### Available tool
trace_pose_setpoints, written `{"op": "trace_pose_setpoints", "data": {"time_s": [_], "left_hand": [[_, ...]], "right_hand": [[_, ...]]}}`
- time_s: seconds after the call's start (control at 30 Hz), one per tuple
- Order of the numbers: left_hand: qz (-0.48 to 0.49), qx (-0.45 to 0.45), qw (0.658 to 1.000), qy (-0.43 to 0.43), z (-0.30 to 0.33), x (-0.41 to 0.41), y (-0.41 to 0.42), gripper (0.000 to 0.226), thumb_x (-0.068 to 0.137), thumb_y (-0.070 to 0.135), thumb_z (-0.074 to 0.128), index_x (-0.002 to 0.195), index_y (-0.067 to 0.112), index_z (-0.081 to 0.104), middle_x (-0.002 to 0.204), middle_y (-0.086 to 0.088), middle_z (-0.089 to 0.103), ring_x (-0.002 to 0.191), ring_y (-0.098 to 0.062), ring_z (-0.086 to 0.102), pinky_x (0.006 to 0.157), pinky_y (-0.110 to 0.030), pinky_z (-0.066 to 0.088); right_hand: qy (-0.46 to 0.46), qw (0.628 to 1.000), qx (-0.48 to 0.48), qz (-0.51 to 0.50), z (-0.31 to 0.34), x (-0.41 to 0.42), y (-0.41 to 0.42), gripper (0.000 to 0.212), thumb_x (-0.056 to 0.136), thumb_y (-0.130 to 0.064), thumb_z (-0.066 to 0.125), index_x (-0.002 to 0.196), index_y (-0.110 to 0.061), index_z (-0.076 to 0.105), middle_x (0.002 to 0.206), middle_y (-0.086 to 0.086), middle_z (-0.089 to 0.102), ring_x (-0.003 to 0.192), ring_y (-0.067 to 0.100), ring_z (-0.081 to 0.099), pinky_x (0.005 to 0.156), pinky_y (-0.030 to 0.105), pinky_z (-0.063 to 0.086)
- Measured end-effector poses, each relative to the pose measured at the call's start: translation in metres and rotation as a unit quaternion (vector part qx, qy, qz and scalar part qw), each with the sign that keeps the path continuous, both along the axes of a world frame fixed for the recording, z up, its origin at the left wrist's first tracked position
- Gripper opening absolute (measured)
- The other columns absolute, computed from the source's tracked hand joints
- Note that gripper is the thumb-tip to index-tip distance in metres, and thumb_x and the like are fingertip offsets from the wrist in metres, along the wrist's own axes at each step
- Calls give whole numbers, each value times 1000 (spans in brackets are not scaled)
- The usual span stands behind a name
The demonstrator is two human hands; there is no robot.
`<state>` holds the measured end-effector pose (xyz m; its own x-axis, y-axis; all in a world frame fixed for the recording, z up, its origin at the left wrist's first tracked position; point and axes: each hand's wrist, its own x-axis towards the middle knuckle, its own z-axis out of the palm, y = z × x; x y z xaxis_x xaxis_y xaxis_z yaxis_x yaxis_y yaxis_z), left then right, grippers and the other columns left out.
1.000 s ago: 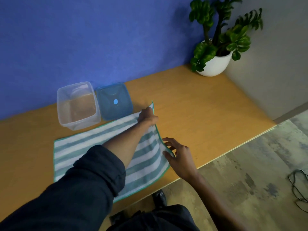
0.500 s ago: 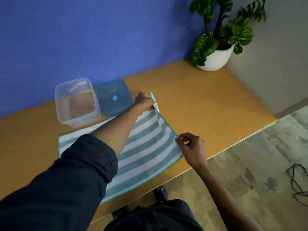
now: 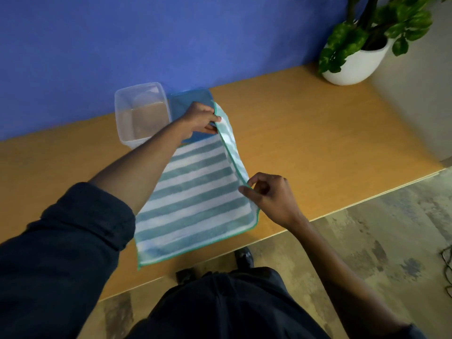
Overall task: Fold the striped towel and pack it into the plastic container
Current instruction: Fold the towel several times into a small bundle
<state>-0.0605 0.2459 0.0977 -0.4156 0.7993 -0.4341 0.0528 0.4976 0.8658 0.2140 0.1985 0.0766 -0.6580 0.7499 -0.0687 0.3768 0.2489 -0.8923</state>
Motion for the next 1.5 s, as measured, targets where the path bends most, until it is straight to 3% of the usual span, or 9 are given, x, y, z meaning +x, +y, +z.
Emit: {"op": "trace_pose_setpoints", "data": {"time_s": [0.2,0.3,0.5,0.7,0.97,1.13,1.27,1.4,1.5], "left_hand": [[-1,0,1000,31,7,-25,-59,8,90,2,59,90,9,63,57,6,68,42,-2,61,47,-14,52],[21,7,999,46,5,-38,-84,7,89,0,60,93,5,63,49,7,66,40,-1,59,46,-14,51],[58,1,996,69,-5,-64,-127,5,89,7,63,93,6,66,77,-10,63,48,-5,62,54,-19,53],[125,21,989,72,-8,-91,-168,4,85,8,68,86,12,66,61,5,69,47,-2,63,52,-17,54],[184,4,979,85,-34,-117,-202,16,83,12,72,73,20,63,51,13,65,41,2,59,50,-17,51],[232,-15,963,134,-71,-129,-220,7,83,15,73,76,13,70,78,-5,60,65,-5,57,59,-24,43],[257,-52,954,147,-95,-132,-227,29,85,21,70,104,0,72,62,7,63,65,-4,54,59,-23,37],[286,-81,944,142,-112,-134,-227,32,86,23,68,111,4,71,114,-24,69,110,-37,64,86,-40,52],[288,-81,939,167,-116,-135,-226,30,87,24,67,108,4,72,111,-23,71,102,-32,68,89,-43,55]], "right_hand": [[28,992,-61,109,-1,-32,-41,21,80,-30,79,73,-18,62,47,-8,52,43,7,41,47,22,34],[18,988,-66,139,-3,-47,-61,18,79,-30,80,78,-20,65,59,5,65,52,24,56,51,30,42],[-8,981,-22,195,-8,-73,-95,19,81,-37,76,89,-21,69,66,-5,67,55,9,57,57,27,46],[-50,975,23,213,-20,-94,-130,20,87,-42,65,101,-28,66,60,-19,59,55,3,56,61,25,42],[-92,964,87,234,-41,-118,-170,29,92,-33,58,119,-25,60,84,-5,76,72,17,68,67,25,47],[-107,961,94,238,-55,-133,-188,33,91,-31,56,122,-22,59,93,2,77,82,26,69,73,30,48],[-122,957,106,242,-66,-142,-199,35,90,-32,55,123,-21,59,98,6,76,85,29,68,76,34,51],[-137,952,109,250,-78,-149,-206,38,89,-32,57,125,-19,57,103,8,75,88,30,69,78,37,55],[-140,949,110,259,-85,-151,-210,41,89,-31,59,127,-18,55,107,9,74,90,31,69,78,39,55]]}}
